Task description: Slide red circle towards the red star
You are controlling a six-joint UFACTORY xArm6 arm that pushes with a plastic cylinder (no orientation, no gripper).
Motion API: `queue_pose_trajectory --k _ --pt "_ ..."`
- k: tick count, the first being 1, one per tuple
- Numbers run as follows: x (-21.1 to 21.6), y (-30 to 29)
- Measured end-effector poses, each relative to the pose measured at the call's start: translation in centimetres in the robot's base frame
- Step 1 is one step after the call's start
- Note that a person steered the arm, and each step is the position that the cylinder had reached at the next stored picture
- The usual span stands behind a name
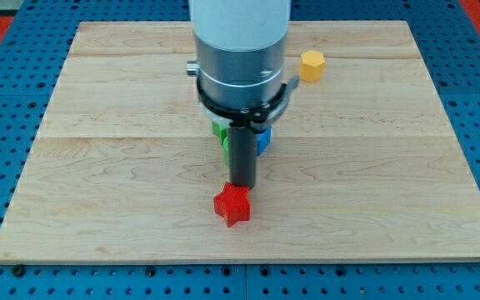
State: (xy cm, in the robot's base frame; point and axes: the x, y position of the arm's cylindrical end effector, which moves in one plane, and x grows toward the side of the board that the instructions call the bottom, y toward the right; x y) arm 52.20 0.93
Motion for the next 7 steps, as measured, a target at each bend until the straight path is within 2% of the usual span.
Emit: queue_pose_trajectory --k 1,2,3,5,6,7 --pt "-3.6 8.4" --pt "-11.4 12.8" --pt "-17.7 9.2" --pt "-23.9 -2.3" --pt "-22.4 -14.3" --pt "-21.6 -17.6"
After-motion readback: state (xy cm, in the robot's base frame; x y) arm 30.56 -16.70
